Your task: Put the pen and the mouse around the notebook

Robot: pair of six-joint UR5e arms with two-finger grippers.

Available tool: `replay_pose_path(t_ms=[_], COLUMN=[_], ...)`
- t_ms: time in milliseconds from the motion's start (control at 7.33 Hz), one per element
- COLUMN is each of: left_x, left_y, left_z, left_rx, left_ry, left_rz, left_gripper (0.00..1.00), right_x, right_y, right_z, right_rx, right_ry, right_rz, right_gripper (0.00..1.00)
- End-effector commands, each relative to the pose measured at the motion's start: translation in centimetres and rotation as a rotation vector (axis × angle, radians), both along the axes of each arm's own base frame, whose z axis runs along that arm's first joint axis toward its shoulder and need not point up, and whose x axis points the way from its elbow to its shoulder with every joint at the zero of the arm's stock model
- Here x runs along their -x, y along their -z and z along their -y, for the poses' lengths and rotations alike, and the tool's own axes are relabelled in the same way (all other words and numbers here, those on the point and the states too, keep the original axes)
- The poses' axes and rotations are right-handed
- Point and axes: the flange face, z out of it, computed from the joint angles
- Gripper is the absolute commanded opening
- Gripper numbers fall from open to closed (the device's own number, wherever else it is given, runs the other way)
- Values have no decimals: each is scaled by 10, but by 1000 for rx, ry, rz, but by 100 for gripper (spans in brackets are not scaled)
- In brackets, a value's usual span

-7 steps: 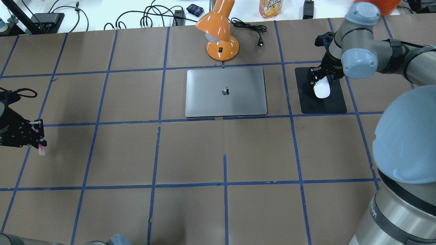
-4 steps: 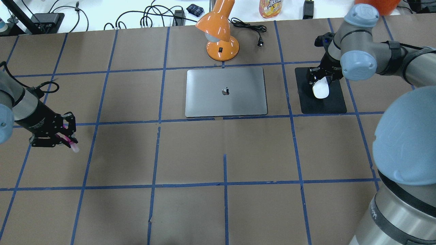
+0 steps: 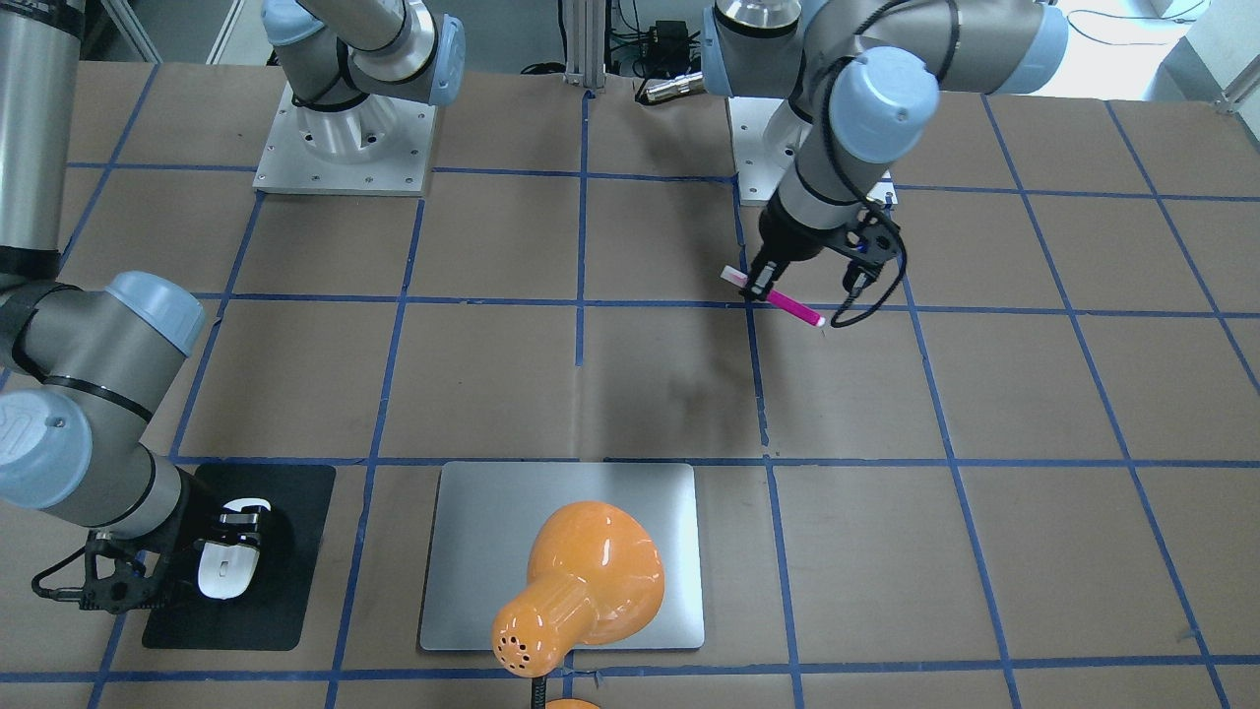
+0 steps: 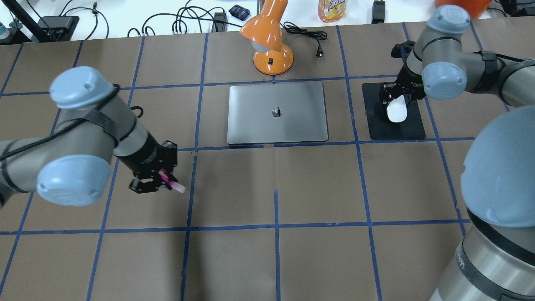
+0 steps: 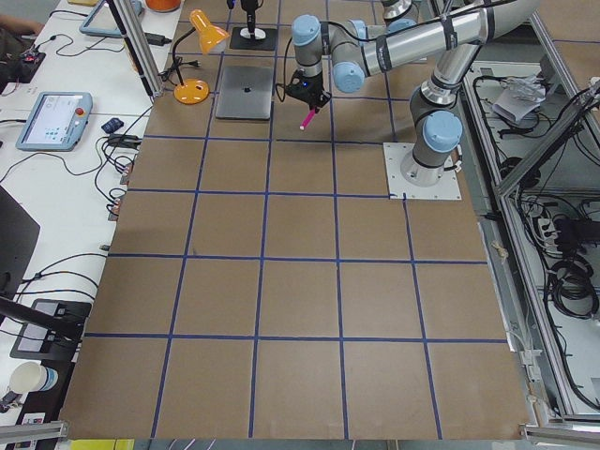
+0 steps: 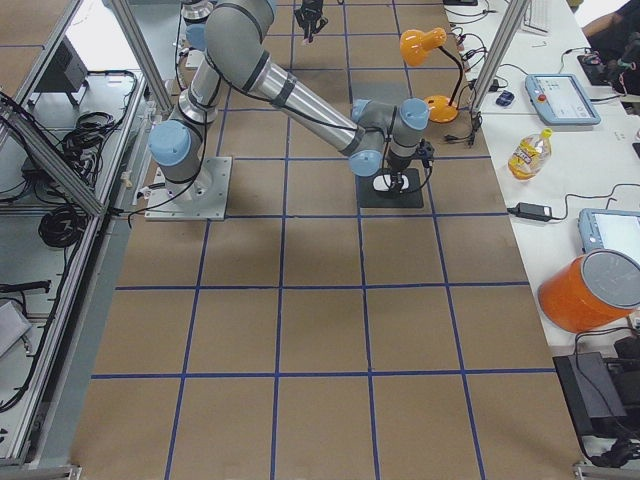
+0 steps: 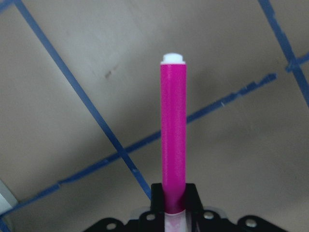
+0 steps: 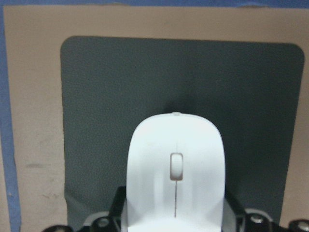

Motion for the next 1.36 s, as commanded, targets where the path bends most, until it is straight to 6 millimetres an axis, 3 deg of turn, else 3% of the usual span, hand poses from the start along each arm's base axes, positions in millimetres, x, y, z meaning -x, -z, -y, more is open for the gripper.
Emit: replay_pose_path(t_ms=[0,136,273,409,682,818,955,1091,1227], left_x=[70,77,88,103,111,114,118,123,124], left_y=[14,33,43,41,55,62,62,65,74], left_z=[-6,-2,5,6,21,31,41,44,45], left_rx=[16,-28,-21,13,4,-3,6,-2,-15], left_ry=[-205,-233,-325,-321,-323,-326,-348,-375,-377], left_rz=[-61,-41,-42,-34,-3,-3,-7,1,14], left_gripper=[0,0,0,0,0,0,0,0,0], right_x=[2,1,0,-5,-22,-34,-57,-95,-107], right_y=[-2,-8,-26,-68,-139,-176,-198,-243,-270], right_z=[0,0,-2,-13,-59,-78,-92,-116,-134], right_rx=[-16,-41,-67,-70,-169,-146,-145,-64,-32], right_ry=[9,9,10,10,22,35,92,37,21], right_rz=[-9,-7,1,-1,20,10,1,-14,-16], right_gripper=[93,100,100,100,100,100,100,100,100])
